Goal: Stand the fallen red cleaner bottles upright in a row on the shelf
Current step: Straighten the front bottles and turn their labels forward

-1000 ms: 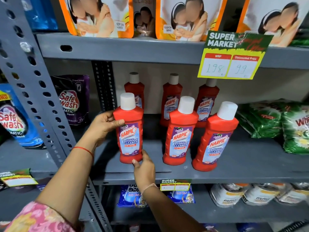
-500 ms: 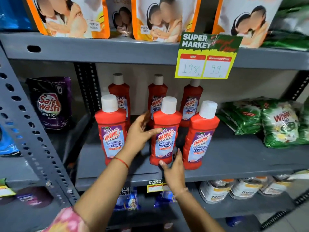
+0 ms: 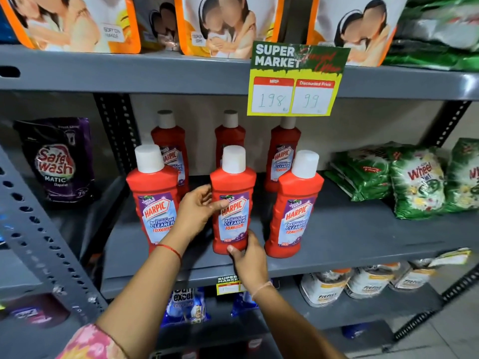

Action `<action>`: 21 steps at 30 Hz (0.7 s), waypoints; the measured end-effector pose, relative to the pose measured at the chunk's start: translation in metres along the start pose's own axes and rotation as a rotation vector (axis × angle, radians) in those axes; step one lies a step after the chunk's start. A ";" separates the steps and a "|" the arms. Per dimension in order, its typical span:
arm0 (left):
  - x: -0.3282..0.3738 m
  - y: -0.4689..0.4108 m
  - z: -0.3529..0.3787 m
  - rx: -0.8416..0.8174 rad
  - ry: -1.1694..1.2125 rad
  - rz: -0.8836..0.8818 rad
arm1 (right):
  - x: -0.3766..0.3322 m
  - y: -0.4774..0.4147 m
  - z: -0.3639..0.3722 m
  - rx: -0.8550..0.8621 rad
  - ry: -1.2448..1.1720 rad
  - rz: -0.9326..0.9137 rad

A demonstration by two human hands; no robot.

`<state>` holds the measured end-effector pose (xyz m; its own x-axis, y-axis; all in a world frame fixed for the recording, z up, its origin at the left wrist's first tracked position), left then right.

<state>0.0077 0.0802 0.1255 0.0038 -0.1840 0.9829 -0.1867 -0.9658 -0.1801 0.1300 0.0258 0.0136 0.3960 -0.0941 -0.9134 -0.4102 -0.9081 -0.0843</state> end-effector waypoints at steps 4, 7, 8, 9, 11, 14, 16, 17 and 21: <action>0.020 0.043 -0.018 0.457 -0.292 0.265 | 0.010 0.031 -0.025 0.101 -0.079 -0.133; 0.036 0.080 0.014 0.501 -0.437 0.523 | 0.019 0.046 -0.078 0.310 -0.161 -0.330; 0.035 0.082 0.033 0.410 -0.412 0.509 | 0.026 0.041 -0.098 0.367 -0.163 -0.349; 0.030 0.078 0.052 0.326 -0.364 0.452 | 0.037 0.029 -0.116 0.393 -0.155 -0.323; 0.016 0.066 0.085 0.205 -0.278 0.307 | 0.058 -0.003 -0.136 0.299 -0.152 -0.165; -0.002 0.047 0.114 0.127 -0.217 0.175 | 0.069 -0.039 -0.129 -0.084 -0.213 -0.050; -0.009 0.038 0.124 0.088 -0.178 0.147 | 0.069 -0.051 -0.122 -0.244 -0.194 -0.066; -0.012 0.035 0.128 0.073 -0.176 0.134 | 0.069 -0.055 -0.119 -0.284 -0.167 -0.078; -0.023 0.025 0.127 0.097 -0.207 0.078 | 0.068 -0.061 -0.109 -0.332 -0.130 -0.121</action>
<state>0.1278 0.0369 0.0932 0.1967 -0.2824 0.9389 -0.0993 -0.9584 -0.2675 0.2714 0.0304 -0.0004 0.3091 0.0556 -0.9494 -0.0692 -0.9943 -0.0808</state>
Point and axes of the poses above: each hand's wrist, its own y-axis away from the middle knuckle, its own z-axis out of the palm, x = y × z, the point moved 7 cm from there along -y, towards the middle knuckle, and after that the axes turned 4 degrees about x, right-handed, at the moved point
